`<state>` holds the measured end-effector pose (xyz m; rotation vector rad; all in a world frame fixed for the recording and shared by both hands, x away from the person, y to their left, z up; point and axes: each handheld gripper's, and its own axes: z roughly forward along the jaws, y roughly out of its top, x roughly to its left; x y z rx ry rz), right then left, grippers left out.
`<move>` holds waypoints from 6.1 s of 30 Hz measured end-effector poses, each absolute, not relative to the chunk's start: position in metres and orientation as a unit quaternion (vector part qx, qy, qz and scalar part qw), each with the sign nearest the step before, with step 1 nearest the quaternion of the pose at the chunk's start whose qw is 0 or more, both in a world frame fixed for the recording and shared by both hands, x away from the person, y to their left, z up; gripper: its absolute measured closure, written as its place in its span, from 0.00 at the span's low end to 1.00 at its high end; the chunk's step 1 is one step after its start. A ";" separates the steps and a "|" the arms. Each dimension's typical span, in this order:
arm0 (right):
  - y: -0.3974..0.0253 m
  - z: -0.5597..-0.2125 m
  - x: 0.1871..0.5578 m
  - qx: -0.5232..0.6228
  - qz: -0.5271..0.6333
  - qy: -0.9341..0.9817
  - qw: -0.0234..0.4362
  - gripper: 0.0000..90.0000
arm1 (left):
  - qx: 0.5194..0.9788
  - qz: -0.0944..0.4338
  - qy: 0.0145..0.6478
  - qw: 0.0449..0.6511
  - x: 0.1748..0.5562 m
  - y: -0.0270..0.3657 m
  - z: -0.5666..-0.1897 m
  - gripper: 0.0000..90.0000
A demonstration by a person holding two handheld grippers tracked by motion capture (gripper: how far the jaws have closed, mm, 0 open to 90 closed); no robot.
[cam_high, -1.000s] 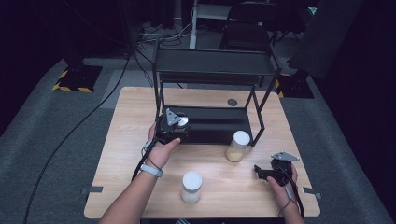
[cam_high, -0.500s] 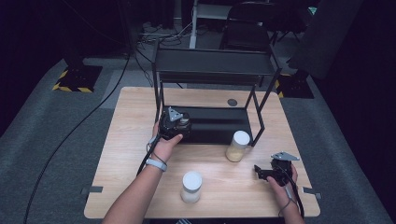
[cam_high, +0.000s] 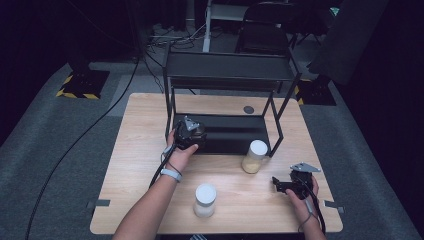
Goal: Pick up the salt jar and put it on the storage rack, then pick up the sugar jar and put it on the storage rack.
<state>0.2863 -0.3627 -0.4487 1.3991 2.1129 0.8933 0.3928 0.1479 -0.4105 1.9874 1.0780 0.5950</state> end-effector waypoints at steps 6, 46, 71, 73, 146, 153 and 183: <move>-0.362 -0.449 0.286 0.508 0.324 0.766 0.226 0.02 | 0.784 0.227 0.425 0.391 0.397 0.149 -0.415 0.34; -0.362 -0.449 0.286 0.508 0.324 0.766 0.226 0.02 | 0.755 0.248 0.409 0.449 0.327 0.179 -0.348 0.09; -0.363 -0.449 0.286 0.509 0.324 0.765 0.225 0.02 | 0.765 0.249 0.397 0.442 0.276 0.201 -0.351 0.09; -0.363 -0.449 0.286 0.508 0.324 0.765 0.225 0.02 | 0.765 0.251 0.399 0.439 0.272 0.203 -0.354 0.09; -0.363 -0.449 0.286 0.507 0.325 0.766 0.225 0.02 | 0.796 0.187 0.475 0.327 0.276 0.207 -0.447 0.04; -0.363 -0.449 0.286 0.507 0.325 0.767 0.224 0.03 | 0.795 0.186 0.476 0.327 0.276 0.207 -0.448 0.04; -0.355 -0.405 0.238 0.468 0.404 0.747 0.243 0.05 | 0.795 0.185 0.478 0.325 0.276 0.207 -0.447 0.02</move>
